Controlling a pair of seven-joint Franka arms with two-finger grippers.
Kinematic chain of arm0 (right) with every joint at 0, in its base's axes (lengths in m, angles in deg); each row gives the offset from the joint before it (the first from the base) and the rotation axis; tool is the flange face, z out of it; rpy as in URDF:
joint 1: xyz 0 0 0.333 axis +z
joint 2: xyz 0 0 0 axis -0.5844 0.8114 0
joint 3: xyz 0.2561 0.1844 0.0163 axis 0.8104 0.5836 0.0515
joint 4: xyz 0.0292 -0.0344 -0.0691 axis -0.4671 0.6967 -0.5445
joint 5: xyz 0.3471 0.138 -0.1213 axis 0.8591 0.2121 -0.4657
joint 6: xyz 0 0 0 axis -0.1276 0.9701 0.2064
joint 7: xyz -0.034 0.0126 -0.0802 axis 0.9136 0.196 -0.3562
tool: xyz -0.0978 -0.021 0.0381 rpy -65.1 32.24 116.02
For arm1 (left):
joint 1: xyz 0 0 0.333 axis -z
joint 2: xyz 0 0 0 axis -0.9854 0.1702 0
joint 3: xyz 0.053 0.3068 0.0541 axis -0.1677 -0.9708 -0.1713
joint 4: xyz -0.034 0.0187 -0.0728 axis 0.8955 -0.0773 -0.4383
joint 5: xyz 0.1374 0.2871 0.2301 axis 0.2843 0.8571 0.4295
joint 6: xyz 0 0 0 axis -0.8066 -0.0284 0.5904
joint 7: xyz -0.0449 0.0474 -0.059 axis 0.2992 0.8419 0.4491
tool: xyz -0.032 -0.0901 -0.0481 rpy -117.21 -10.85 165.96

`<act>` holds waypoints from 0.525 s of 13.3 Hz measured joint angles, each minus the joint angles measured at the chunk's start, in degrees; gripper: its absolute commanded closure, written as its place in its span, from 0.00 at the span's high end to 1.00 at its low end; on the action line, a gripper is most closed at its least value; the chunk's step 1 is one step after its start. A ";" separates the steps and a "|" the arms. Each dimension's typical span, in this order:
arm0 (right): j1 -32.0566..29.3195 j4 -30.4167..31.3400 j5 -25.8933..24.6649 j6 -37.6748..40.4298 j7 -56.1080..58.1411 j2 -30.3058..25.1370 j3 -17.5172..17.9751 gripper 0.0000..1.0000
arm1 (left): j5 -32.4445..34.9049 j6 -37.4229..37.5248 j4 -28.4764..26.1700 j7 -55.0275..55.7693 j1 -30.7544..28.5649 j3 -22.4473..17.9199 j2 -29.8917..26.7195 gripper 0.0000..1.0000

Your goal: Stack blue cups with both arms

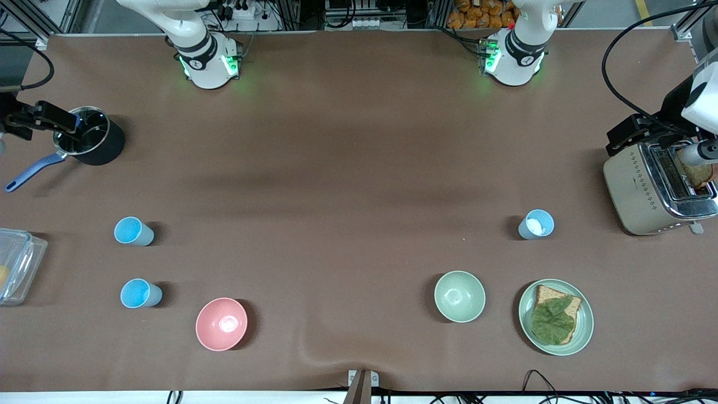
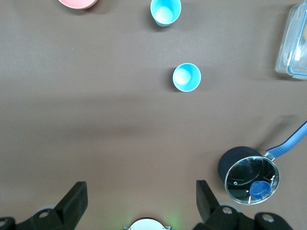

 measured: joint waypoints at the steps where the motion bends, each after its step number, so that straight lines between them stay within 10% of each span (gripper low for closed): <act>1: -0.02 0.25 -0.03 -0.12 0.00 1.13 -0.17 1.00 | 0.00 0.00 -0.01 0.00 0.00 0.01 0.15 1.00; 7: -5.02 0.63 -0.05 -8.02 1.84 14.81 -1.06 1.00 | 0.76 -9.89 -5.64 0.00 -0.01 -0.02 4.17 1.00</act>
